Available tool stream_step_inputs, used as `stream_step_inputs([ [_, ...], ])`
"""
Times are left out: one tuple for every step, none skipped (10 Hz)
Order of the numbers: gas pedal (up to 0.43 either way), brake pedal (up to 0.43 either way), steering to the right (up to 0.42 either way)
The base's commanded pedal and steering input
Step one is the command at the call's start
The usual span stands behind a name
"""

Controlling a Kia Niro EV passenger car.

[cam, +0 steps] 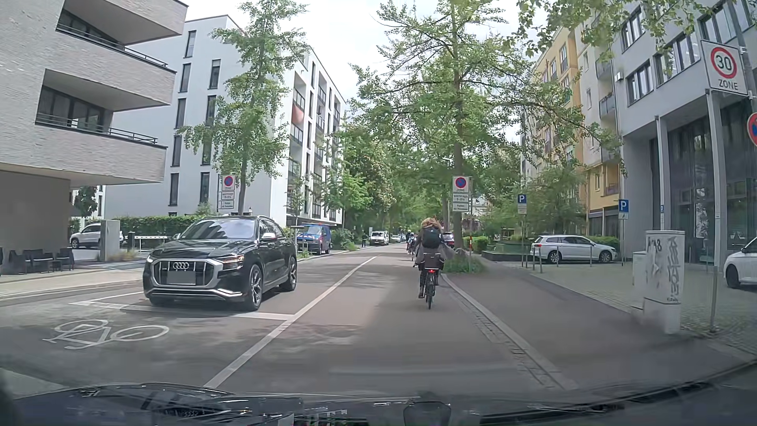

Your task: Follow the waypoints while adhering to traffic rules and regulations

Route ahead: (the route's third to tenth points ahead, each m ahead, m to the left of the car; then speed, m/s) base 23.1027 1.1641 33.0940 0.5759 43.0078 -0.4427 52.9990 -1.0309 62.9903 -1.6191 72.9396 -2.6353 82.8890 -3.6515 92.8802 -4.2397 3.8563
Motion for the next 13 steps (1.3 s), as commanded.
stream_step_inputs([
  [0.059,0.000,-0.017],
  [0.047,0.000,-0.018],
  [0.047,0.000,-0.018],
  [0.047,0.000,-0.018],
  [0.047,0.000,-0.018],
  [0.047,0.000,-0.016],
  [0.047,0.000,-0.014],
  [0.047,0.000,-0.014],
  [0.047,0.000,-0.012],
  [0.047,0.000,-0.009],
  [0.047,0.000,-0.005],
  [0.047,0.000,-0.001],
  [0.047,0.000,0.000],
])
